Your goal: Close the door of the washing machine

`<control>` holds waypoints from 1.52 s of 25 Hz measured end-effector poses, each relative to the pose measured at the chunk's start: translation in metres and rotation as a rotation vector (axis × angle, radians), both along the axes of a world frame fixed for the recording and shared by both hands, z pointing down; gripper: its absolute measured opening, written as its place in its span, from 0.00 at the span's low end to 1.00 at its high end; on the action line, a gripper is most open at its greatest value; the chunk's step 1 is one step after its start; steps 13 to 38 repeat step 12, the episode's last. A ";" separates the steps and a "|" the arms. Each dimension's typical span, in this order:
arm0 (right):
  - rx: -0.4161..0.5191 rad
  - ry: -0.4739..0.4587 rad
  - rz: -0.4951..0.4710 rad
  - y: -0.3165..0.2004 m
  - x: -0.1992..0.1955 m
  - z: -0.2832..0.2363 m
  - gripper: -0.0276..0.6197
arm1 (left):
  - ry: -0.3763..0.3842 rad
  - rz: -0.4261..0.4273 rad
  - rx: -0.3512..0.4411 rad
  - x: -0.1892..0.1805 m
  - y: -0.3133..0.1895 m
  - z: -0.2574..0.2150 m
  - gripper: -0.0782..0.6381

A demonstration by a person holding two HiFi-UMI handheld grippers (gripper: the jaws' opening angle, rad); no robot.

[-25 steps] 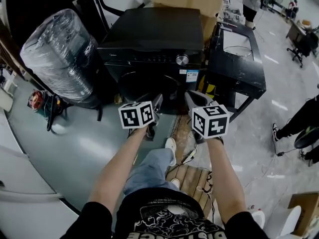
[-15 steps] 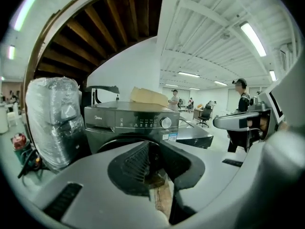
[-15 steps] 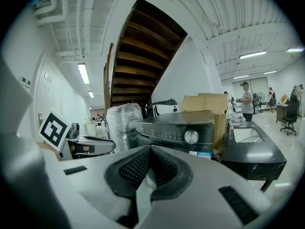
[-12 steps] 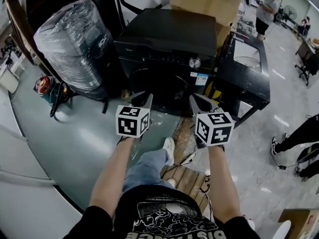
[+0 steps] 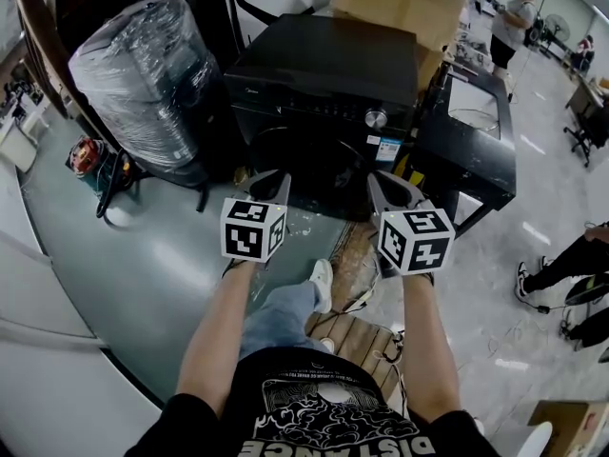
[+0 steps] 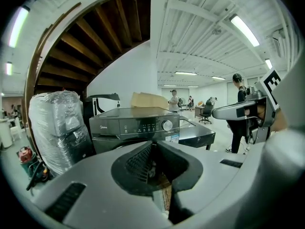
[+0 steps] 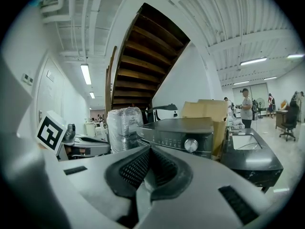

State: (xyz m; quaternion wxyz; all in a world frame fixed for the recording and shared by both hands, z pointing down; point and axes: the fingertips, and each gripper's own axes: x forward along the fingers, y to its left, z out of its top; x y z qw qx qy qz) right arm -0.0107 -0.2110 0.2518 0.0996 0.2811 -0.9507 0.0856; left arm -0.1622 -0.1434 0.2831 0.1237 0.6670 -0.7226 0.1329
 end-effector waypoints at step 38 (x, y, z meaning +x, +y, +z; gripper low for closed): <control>0.011 0.007 0.003 0.000 -0.002 -0.001 0.08 | -0.004 0.001 -0.006 -0.005 0.003 0.003 0.17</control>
